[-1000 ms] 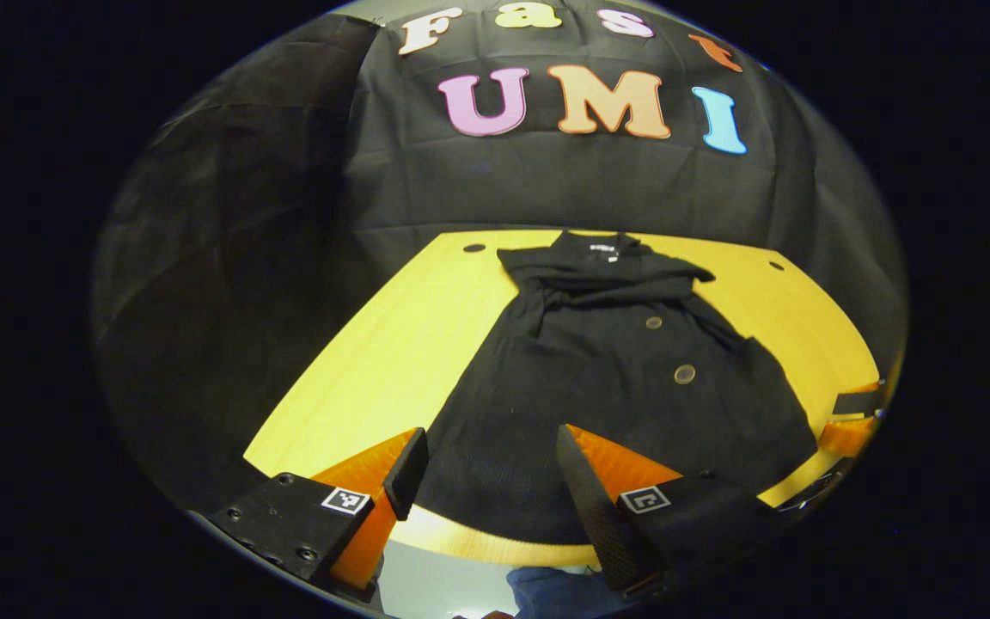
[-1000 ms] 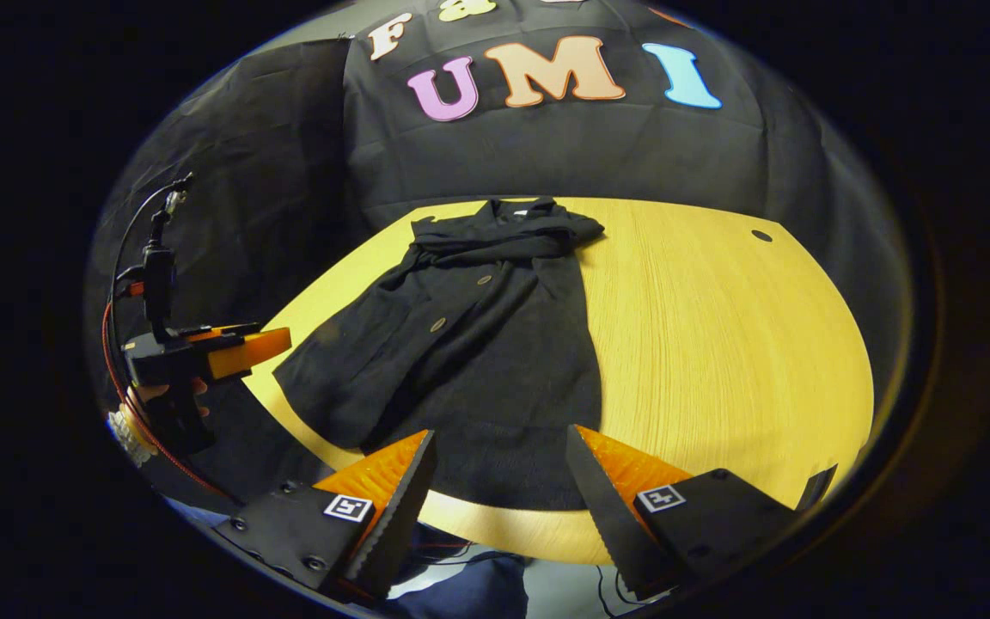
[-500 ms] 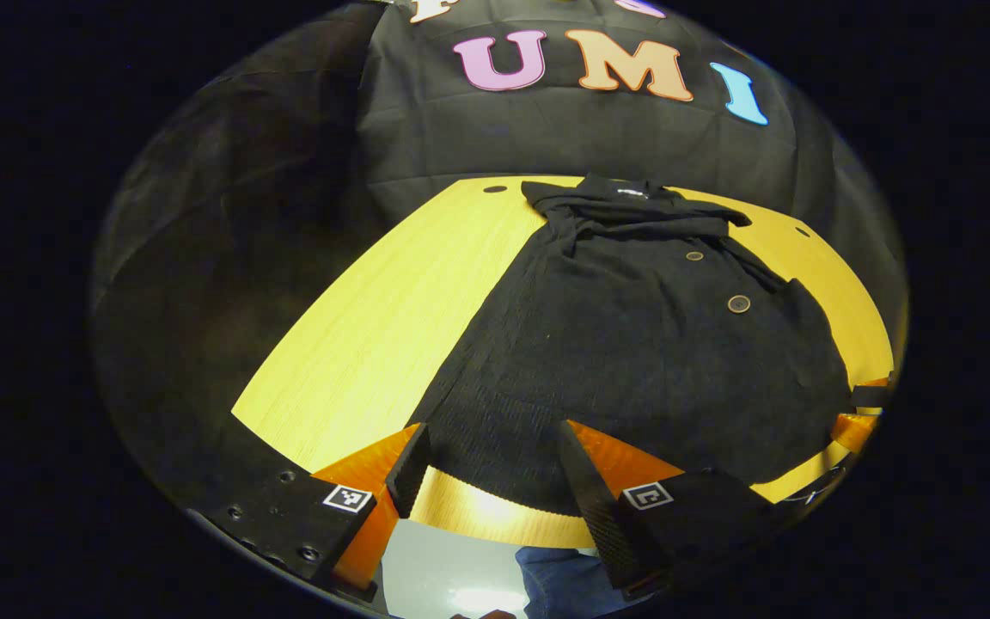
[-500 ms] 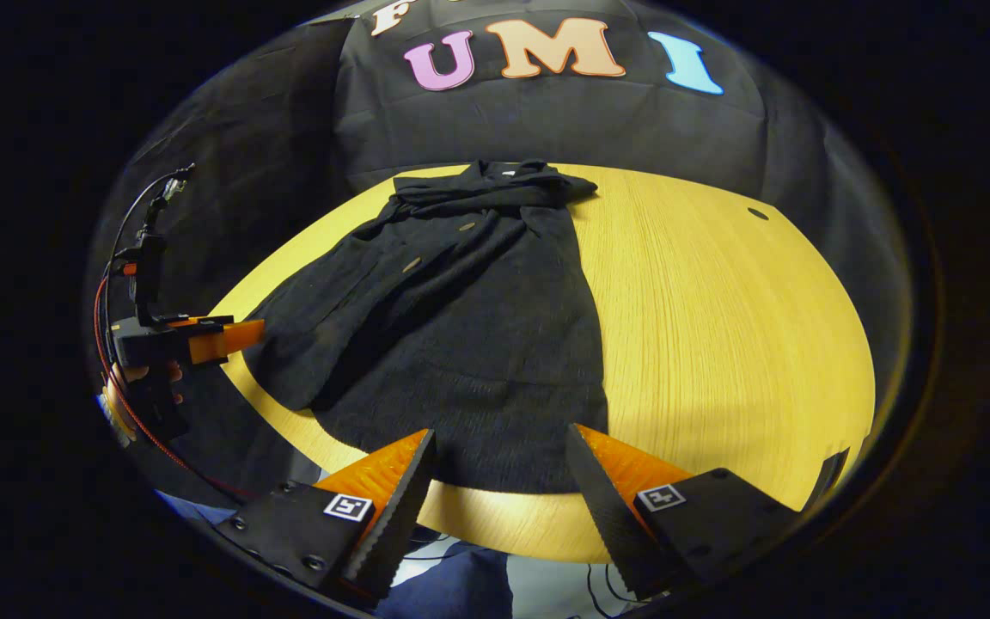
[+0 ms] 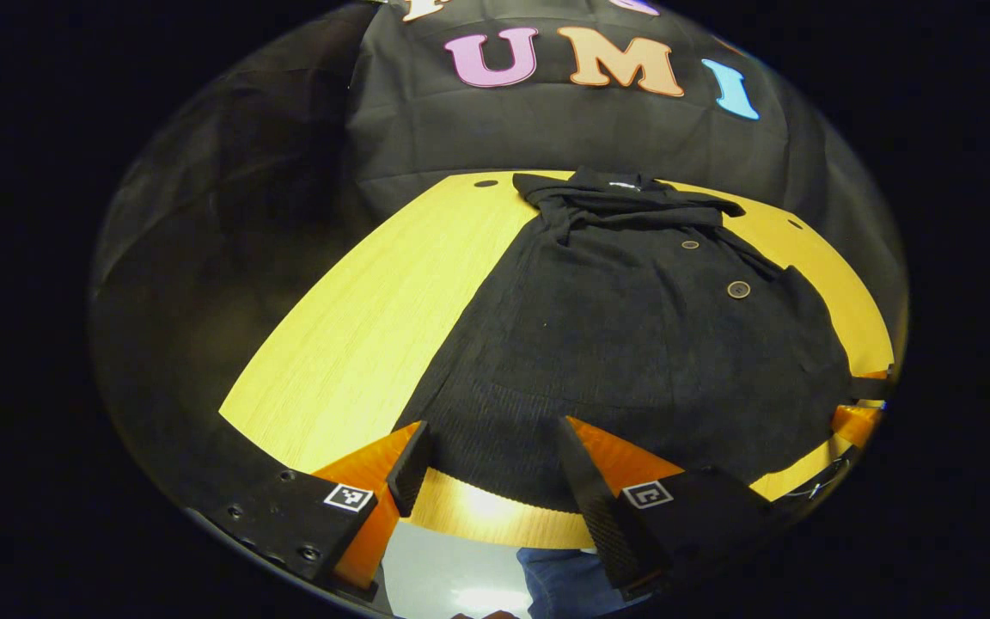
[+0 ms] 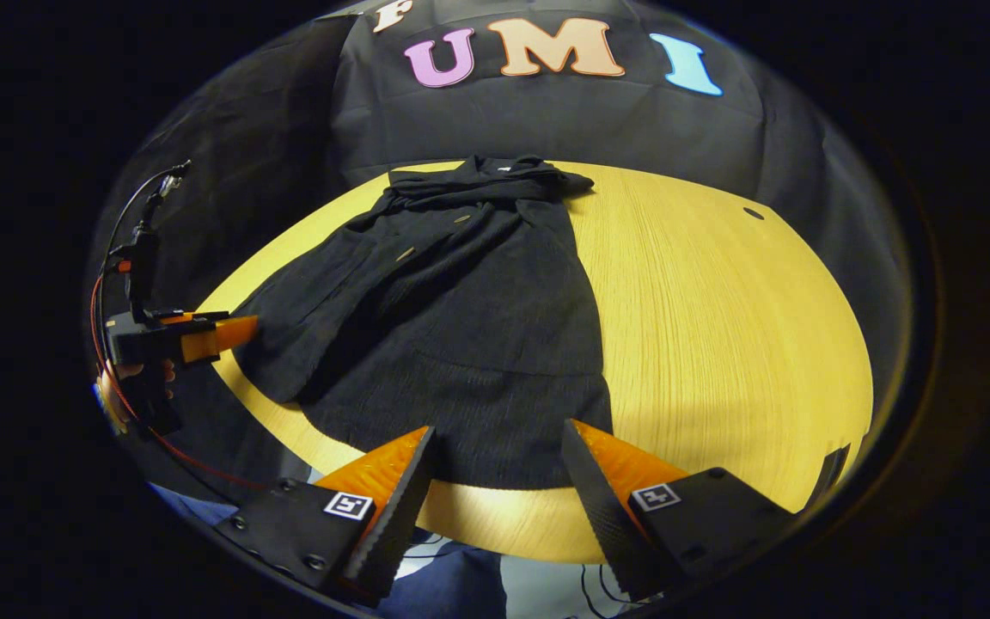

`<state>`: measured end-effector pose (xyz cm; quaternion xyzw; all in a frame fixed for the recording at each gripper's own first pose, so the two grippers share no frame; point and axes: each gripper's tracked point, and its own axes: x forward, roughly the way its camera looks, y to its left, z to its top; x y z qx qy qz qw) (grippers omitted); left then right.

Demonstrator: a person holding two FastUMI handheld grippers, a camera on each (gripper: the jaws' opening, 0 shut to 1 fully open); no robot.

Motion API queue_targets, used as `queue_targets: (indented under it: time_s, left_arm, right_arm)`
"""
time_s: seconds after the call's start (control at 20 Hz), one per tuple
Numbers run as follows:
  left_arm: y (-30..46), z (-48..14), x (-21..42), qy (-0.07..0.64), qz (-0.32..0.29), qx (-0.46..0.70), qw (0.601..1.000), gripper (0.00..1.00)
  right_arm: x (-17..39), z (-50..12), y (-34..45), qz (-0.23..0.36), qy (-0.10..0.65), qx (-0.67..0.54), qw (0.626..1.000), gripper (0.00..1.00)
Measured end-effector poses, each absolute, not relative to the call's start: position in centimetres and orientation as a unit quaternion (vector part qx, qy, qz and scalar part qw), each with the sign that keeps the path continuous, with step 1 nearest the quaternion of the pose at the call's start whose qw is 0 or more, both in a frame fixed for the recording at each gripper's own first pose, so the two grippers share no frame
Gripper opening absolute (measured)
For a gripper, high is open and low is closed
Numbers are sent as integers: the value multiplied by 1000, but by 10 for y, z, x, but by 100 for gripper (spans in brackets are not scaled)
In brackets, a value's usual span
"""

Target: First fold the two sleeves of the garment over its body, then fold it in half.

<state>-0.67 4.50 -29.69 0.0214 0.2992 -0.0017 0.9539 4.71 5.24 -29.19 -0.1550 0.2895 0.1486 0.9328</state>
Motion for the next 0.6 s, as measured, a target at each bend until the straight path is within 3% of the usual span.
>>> queue_targets:
  time_s: [0.05,0.3,0.4,0.45,0.5,0.6]
  left_arm:
    - [46,-298,-7,297,3,10,955,90]
    - [38,-300,-8,277,-1,-8,961,88]
    - [30,-300,-6,280,-8,-6,960,75]
    - [26,-300,-7,282,-11,-1,959,60]
    - [21,-301,-7,283,-16,4,959,48]
    - [16,-301,-5,283,-19,19,959,29]
  right_arm:
    - [47,-292,52,146,284,-162,934,87]
    - [51,-293,49,125,268,-143,944,84]
    - [52,-293,50,126,268,-139,945,72]
    - [51,-293,51,130,269,-137,944,71]
    - [50,-293,52,133,271,-132,944,63]
    - [49,-294,55,139,277,-118,943,36]
